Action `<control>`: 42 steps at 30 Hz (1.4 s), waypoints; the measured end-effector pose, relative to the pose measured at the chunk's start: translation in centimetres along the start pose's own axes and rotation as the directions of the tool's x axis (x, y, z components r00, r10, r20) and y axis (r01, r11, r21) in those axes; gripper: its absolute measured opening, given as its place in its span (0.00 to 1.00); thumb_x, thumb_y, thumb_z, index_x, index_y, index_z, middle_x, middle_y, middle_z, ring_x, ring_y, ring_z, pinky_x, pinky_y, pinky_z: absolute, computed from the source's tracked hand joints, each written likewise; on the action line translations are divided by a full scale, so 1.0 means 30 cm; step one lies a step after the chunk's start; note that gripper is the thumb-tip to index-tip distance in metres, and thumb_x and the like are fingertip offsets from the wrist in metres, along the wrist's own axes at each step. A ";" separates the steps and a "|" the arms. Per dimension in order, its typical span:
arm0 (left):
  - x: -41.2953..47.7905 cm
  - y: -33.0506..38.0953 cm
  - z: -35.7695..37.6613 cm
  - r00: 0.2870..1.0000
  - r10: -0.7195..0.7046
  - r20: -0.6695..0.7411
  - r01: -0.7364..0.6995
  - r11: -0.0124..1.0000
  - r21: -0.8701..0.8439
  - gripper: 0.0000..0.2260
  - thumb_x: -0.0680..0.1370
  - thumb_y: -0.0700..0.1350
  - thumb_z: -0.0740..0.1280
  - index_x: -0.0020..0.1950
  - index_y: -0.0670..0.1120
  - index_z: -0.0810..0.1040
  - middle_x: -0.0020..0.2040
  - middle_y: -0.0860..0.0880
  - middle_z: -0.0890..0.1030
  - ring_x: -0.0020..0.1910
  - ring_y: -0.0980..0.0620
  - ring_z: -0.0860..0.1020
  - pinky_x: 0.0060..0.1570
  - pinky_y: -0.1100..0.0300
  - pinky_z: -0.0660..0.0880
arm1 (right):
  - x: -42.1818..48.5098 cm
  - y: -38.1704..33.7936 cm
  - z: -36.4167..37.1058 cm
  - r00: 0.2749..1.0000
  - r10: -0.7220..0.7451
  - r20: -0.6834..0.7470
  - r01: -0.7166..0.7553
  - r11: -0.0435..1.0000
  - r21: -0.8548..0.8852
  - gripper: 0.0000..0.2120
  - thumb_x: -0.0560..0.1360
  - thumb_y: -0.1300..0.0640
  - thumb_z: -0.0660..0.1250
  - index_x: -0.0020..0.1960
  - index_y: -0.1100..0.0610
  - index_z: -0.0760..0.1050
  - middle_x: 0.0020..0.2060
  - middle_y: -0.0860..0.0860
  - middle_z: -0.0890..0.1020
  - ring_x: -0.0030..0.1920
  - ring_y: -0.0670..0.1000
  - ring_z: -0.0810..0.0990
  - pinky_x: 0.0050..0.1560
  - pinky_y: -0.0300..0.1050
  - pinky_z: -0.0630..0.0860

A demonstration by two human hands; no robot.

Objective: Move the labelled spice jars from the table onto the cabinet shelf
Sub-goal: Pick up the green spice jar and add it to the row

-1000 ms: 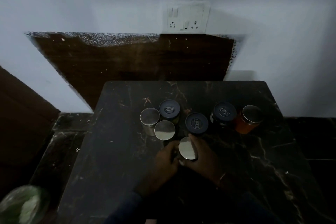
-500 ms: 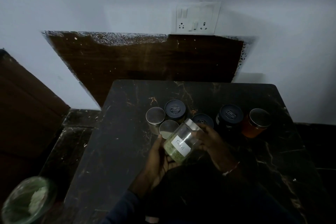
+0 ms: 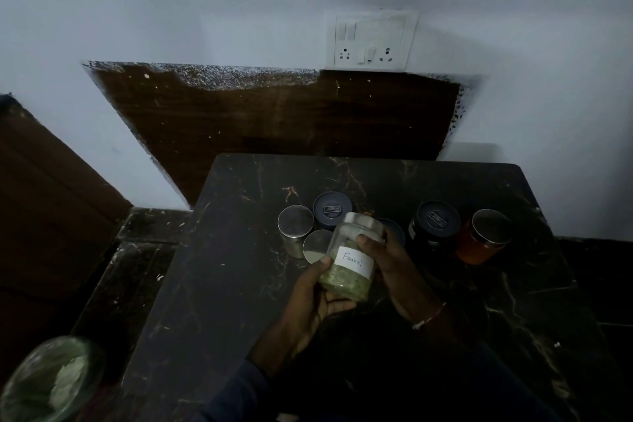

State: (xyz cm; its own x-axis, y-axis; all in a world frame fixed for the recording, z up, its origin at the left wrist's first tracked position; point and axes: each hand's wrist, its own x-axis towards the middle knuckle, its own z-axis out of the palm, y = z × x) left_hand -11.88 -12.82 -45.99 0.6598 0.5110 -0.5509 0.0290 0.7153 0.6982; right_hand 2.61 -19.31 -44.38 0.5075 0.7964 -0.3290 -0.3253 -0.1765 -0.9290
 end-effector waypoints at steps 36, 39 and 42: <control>-0.432 1.968 0.315 0.108 0.931 0.350 -0.801 -0.127 0.585 0.10 0.76 0.43 0.61 0.52 0.43 0.79 0.48 0.44 0.82 0.47 0.46 0.80 0.47 0.52 0.79 | 0.162 -1.881 0.821 0.334 -0.860 0.385 0.896 0.162 -0.414 0.27 0.63 0.37 0.73 0.55 0.50 0.71 0.50 0.53 0.82 0.51 0.58 0.83 0.52 0.59 0.80; -0.329 2.021 0.276 0.139 0.922 0.362 -0.532 -0.239 0.813 0.15 0.78 0.47 0.59 0.43 0.40 0.81 0.43 0.42 0.84 0.45 0.44 0.81 0.48 0.50 0.77 | 0.284 -1.944 0.823 0.420 -0.830 0.368 0.814 0.165 -0.557 0.24 0.69 0.46 0.74 0.59 0.52 0.69 0.53 0.52 0.79 0.52 0.55 0.81 0.53 0.52 0.79; -0.240 2.048 0.255 0.159 0.945 0.285 -0.415 -0.198 0.888 0.19 0.72 0.53 0.57 0.35 0.41 0.80 0.36 0.45 0.84 0.39 0.46 0.82 0.44 0.50 0.79 | 0.409 -1.986 0.807 0.523 -0.789 0.323 0.729 0.217 -0.649 0.21 0.71 0.51 0.73 0.59 0.54 0.69 0.54 0.54 0.78 0.51 0.54 0.80 0.48 0.48 0.77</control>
State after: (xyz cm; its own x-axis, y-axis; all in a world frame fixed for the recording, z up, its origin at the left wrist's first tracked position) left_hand -9.11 23.81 4.37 0.3464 0.6215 0.7027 0.3869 -0.7770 0.4965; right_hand 8.90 15.00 11.04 0.2644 0.7427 0.6152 0.8172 0.1662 -0.5518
